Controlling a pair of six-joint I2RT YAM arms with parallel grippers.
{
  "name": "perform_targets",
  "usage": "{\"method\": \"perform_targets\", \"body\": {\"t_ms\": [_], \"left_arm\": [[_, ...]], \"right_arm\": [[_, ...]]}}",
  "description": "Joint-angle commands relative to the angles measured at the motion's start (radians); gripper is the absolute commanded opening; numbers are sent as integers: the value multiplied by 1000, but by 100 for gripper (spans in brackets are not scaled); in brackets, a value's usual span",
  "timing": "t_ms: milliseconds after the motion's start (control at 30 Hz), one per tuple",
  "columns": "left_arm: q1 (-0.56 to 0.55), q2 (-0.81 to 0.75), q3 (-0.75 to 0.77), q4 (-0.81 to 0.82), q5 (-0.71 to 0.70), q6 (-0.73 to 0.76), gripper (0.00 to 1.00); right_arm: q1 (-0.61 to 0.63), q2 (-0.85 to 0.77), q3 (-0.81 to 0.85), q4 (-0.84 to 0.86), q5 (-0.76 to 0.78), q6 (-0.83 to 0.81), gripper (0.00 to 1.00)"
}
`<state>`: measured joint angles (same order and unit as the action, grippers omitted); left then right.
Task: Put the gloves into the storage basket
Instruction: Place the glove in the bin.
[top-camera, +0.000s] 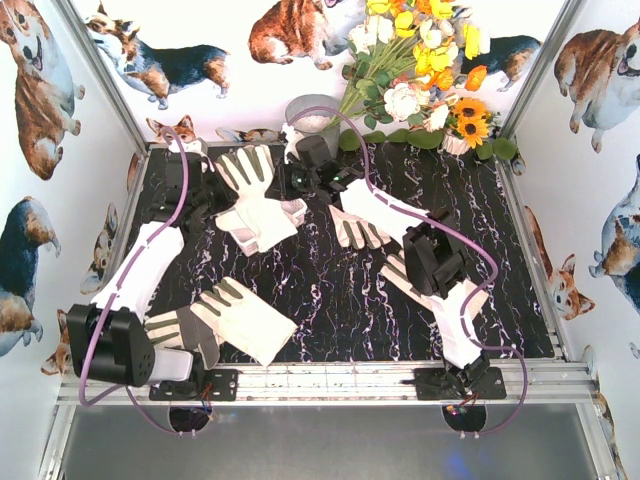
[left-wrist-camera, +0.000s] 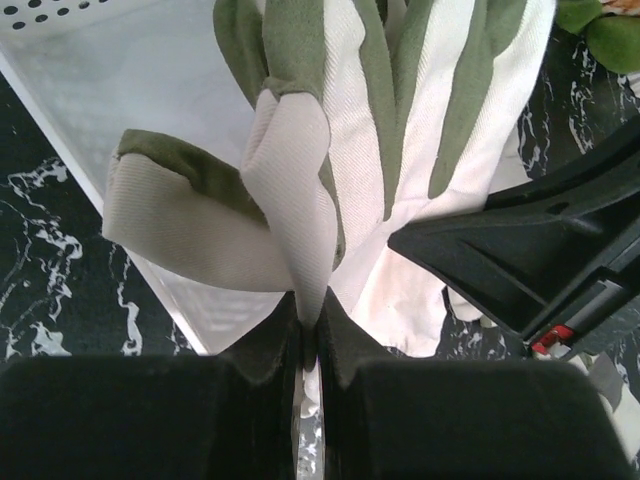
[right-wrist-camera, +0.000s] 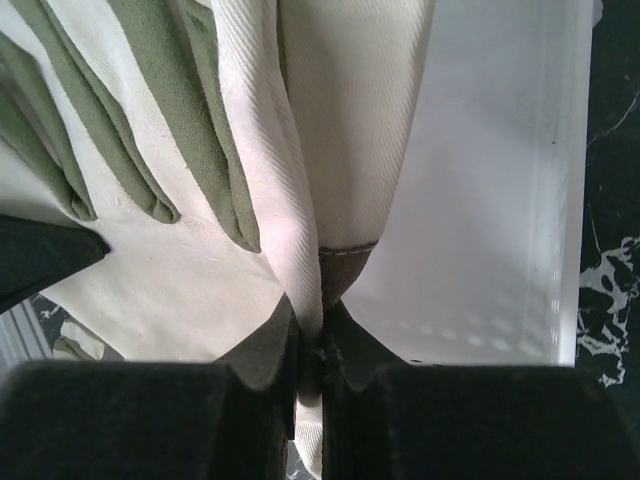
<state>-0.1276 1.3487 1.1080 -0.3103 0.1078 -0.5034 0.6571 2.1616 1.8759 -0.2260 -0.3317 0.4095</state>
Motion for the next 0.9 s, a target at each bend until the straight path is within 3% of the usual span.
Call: {"method": "perform_targets", "body": {"t_ms": [0, 433, 867], "left_arm": [[43, 41, 48, 0, 37, 47, 0], [59, 35, 139, -88, 125, 60, 0], [76, 40, 223, -133, 121, 89, 0]], "right_arm": [[-13, 51, 109, 85, 49, -36, 0], [-14, 46, 206, 16, -80, 11, 0], [-14, 63, 263, 41, -93, 55, 0]]}}
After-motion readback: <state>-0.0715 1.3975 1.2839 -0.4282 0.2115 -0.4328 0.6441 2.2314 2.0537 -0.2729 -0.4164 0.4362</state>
